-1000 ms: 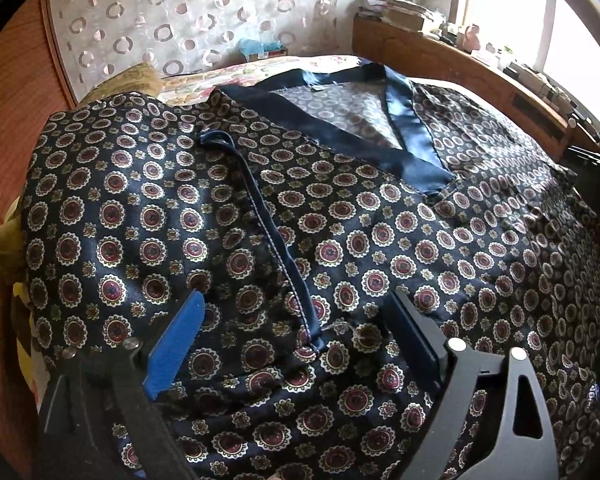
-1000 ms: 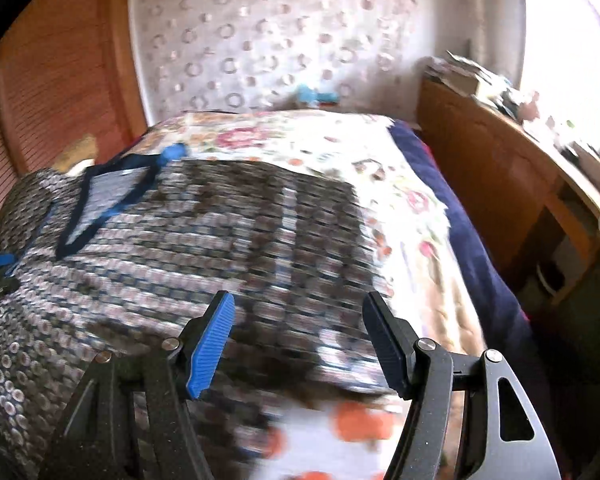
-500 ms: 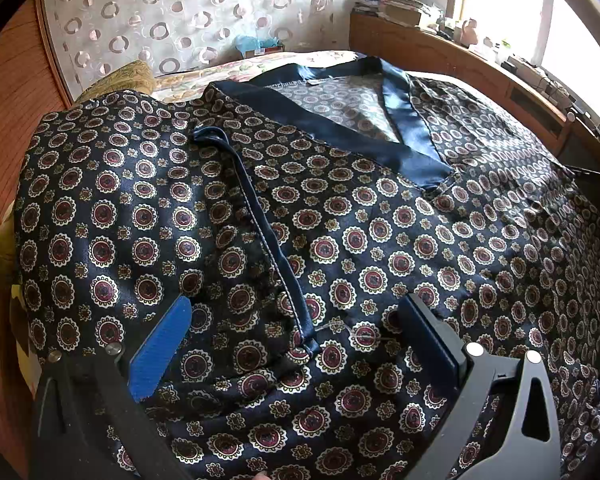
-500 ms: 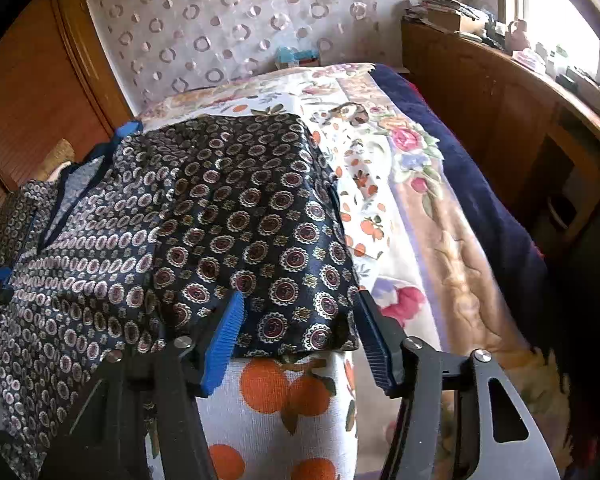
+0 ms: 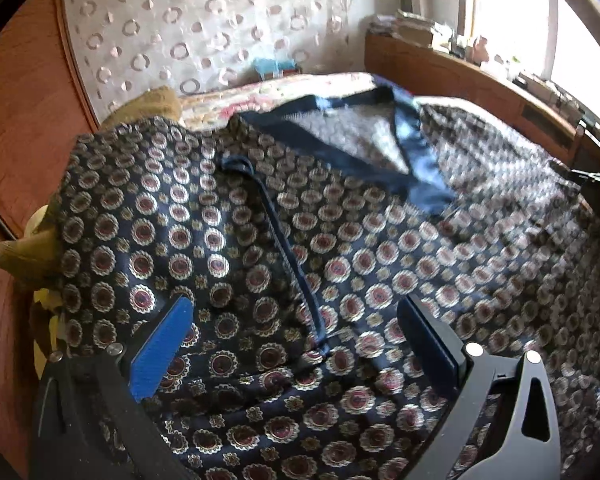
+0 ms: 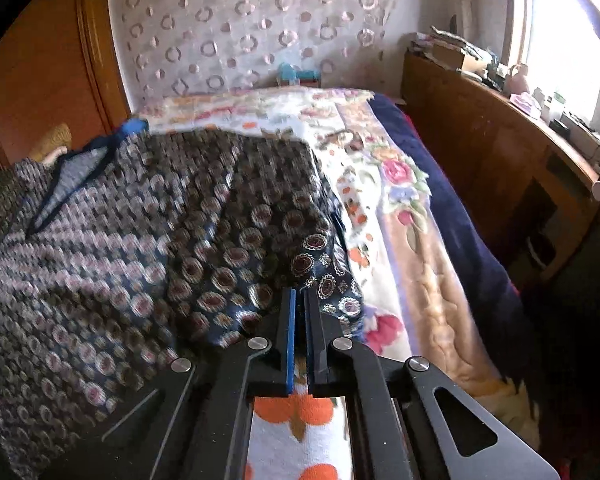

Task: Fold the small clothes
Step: 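Fold the held side toward the collar with the right tool, release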

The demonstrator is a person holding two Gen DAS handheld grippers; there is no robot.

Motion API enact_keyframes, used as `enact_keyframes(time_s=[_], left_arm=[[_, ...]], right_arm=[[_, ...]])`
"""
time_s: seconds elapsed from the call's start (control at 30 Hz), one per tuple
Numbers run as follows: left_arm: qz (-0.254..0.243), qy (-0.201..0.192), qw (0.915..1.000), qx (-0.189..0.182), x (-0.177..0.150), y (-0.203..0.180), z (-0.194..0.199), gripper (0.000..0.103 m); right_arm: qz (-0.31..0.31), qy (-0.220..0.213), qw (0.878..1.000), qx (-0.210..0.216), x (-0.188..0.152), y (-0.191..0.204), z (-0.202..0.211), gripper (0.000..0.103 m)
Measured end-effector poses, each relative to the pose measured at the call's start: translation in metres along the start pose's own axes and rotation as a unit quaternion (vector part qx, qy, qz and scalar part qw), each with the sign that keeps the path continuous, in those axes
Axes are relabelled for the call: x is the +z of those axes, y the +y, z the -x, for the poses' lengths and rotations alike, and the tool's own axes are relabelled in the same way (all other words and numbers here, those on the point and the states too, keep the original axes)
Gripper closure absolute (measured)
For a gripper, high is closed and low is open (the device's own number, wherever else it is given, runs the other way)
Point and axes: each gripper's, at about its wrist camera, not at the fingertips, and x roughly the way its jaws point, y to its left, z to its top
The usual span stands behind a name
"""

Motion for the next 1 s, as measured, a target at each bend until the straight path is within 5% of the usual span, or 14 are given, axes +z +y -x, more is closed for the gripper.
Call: enact_keyframes(time_s=[0.37, 0.8, 0.9, 1.0], left_arm=[[0.008, -0.084, 0.9964, -0.003, 0.007, -0.026, 0.045, 0.001], [-0.001, -0.108, 0.9933, -0.043, 0.007, -0.058, 0.066, 0.001], [-0.003, -0.112, 0.9928, -0.043, 0.005, -0.062, 0.071, 0.001], [-0.006, -0.115, 0.9925, -0.042, 0.003, -0.065, 0.073, 0.001]], right_arm=[[0.048, -0.026, 0.995, 0.085, 0.0, 0.06, 0.016, 0.1], [0.075, 0.001, 0.994, 0.082, -0.018, 0.085, 0.005, 0.099], [0.074, -0.005, 0.994, 0.078, -0.016, 0.084, 0.014, 0.088], [0.07, -0.024, 0.994, 0.075, -0.014, 0.085, 0.027, 0.06]])
